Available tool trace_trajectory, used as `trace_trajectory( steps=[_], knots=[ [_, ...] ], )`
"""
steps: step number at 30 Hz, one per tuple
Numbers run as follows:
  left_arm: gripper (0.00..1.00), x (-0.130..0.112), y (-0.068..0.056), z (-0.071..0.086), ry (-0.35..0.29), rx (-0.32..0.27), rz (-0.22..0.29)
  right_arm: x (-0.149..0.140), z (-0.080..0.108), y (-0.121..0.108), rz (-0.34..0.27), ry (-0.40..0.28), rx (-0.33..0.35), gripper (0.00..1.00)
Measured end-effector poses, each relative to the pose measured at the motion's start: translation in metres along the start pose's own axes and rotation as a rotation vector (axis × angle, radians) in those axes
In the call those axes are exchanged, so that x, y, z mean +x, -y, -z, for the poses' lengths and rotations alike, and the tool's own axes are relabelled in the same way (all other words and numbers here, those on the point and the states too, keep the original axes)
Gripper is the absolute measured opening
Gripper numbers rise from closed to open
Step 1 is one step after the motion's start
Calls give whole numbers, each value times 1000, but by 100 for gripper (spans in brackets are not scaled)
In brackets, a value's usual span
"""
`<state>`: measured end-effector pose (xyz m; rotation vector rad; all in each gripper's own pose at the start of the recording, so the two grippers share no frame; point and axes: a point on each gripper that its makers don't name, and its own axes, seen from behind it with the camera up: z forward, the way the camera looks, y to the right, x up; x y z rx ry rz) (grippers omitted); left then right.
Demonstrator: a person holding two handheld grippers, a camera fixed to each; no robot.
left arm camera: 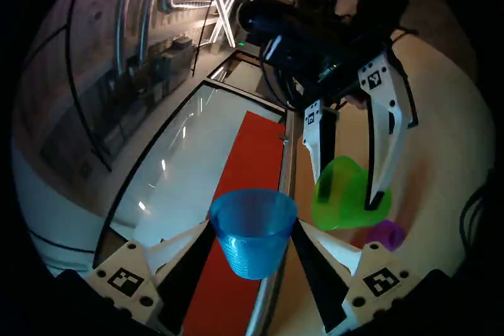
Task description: Pour water
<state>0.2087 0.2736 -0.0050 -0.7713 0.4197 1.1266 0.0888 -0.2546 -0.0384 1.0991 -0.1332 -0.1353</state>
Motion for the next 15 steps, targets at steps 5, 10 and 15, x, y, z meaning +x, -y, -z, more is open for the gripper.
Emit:
trace_trajectory(
  steps=[5,10,15],
  knots=[
    [84,-13,0,4,16,3,199,0,0,1,-1,-1,-2,91],
    [84,-25,4,8,33,24,353,1,-1,2,1,-3,-4,91],
    [84,-28,2,7,25,15,516,3,-2,0,4,-6,-10,91]
  ],
)
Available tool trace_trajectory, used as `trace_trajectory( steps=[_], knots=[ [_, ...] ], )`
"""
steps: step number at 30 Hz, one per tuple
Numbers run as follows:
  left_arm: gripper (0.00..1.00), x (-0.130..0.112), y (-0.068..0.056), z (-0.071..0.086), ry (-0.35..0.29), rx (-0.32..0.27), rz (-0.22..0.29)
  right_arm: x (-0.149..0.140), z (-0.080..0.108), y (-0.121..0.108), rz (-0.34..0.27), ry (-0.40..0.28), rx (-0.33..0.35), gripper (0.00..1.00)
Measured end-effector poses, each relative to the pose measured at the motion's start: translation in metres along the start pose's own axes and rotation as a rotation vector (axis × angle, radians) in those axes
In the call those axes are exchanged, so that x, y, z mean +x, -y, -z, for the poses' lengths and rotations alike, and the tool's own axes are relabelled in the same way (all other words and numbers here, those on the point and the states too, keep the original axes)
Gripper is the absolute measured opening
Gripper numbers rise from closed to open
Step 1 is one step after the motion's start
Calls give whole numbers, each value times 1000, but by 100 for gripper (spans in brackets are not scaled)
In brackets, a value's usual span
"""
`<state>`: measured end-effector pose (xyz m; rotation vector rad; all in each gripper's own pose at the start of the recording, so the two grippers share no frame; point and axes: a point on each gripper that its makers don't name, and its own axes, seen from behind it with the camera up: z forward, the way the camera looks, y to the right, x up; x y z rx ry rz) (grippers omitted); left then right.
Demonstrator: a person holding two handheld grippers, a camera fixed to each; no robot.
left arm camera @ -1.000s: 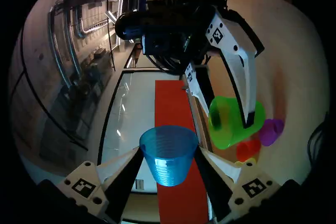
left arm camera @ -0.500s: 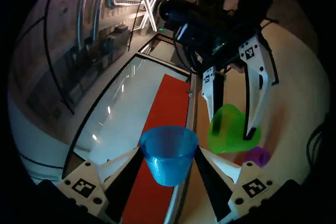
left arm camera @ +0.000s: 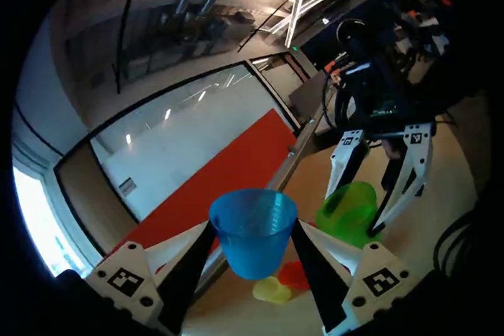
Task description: Pour water
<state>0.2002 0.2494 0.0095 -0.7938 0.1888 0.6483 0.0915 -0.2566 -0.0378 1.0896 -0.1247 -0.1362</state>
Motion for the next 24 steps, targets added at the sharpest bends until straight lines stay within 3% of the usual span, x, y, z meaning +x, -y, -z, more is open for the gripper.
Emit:
trace_trajectory(
  steps=[3,9,14,18,24],
  knots=[
    [84,-3,2,-1,3,-2,92,1,0,1,-1,-2,0,91],
    [84,-27,1,-4,68,-24,280,2,0,2,8,-2,-6,91],
    [84,-35,2,-3,82,-33,405,2,0,3,7,-5,-9,91],
    [84,-37,-3,-1,92,-57,471,1,-1,3,7,-1,-10,91],
    [84,-44,-9,3,125,-79,490,-2,0,4,6,16,-5,91]
  ],
)
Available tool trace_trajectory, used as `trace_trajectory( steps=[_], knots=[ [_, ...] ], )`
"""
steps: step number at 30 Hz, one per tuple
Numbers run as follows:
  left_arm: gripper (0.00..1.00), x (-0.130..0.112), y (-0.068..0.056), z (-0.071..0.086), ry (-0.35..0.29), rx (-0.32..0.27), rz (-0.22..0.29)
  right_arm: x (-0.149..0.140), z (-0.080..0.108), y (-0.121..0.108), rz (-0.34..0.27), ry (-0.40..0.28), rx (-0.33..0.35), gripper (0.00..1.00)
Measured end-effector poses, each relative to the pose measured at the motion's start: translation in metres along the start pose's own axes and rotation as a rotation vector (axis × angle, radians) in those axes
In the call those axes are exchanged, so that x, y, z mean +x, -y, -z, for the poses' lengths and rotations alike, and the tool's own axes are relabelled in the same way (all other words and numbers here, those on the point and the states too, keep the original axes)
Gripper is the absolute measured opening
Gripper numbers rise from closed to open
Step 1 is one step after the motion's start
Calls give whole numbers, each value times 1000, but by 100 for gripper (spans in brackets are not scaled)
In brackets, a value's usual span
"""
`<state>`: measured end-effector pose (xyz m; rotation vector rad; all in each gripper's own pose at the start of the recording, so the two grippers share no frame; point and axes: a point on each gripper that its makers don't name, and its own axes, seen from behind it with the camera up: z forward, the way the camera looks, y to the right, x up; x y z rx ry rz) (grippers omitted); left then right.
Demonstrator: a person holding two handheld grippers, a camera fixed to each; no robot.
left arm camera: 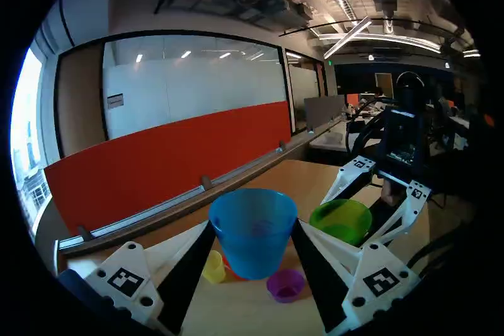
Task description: Pour water
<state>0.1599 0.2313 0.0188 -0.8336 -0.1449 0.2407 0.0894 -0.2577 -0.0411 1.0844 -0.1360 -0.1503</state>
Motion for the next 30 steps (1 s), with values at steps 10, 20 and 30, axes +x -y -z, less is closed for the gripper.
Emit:
trace_trajectory(
  steps=[10,20,30],
  knots=[
    [84,-27,2,1,88,-17,0,-16,6,-3,22,88,-1,91],
    [84,-68,1,7,218,-38,-33,-44,16,-9,3,195,3,91],
    [84,-111,-1,10,326,-63,-34,-76,25,-10,13,297,16,91]
  ],
)
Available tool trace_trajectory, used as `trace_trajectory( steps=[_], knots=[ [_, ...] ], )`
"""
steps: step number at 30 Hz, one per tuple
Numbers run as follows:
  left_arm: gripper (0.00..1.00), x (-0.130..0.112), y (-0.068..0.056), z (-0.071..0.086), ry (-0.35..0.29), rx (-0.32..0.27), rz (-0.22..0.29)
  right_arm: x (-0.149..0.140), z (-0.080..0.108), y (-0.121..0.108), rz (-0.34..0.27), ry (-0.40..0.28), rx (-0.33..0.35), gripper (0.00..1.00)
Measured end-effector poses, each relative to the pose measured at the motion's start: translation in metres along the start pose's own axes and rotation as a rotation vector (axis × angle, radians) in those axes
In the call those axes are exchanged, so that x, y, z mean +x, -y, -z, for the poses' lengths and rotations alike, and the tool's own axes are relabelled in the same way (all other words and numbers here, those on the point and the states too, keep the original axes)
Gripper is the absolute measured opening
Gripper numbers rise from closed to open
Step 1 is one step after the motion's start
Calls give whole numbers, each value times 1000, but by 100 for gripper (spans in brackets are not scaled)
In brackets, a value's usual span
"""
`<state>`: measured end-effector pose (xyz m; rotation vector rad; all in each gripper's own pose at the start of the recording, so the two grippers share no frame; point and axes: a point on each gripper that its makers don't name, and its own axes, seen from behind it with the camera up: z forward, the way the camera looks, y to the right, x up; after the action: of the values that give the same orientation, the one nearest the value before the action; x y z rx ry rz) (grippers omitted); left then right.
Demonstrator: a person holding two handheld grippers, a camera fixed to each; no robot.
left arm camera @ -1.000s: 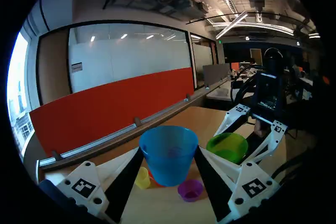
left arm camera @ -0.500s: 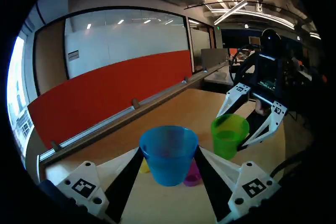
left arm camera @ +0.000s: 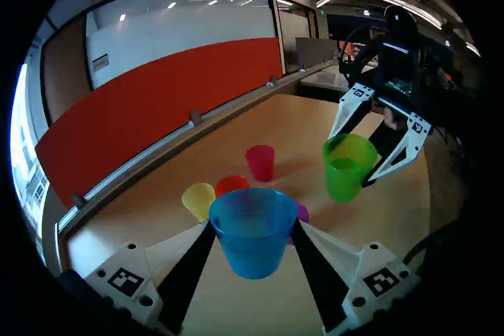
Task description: Pour water
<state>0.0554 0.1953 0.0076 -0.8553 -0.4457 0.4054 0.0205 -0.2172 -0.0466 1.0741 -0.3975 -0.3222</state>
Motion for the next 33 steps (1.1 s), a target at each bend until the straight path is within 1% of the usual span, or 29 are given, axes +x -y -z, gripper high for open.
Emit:
trace_trajectory(
  steps=[8,15,20,25,33],
  knots=[
    [84,-30,-3,-13,74,-20,-6,-26,-2,-2,3,63,0,91],
    [85,-56,-4,-28,136,-27,-22,-44,-4,-2,-17,101,4,91],
    [85,-71,-8,-37,178,-45,-39,-61,-7,-2,-28,135,10,91],
    [85,-84,-11,-45,208,-52,-48,-72,-11,0,-37,150,18,91],
    [85,-101,-20,-55,246,-74,-54,-88,-17,-3,-55,170,18,91]
  ],
)
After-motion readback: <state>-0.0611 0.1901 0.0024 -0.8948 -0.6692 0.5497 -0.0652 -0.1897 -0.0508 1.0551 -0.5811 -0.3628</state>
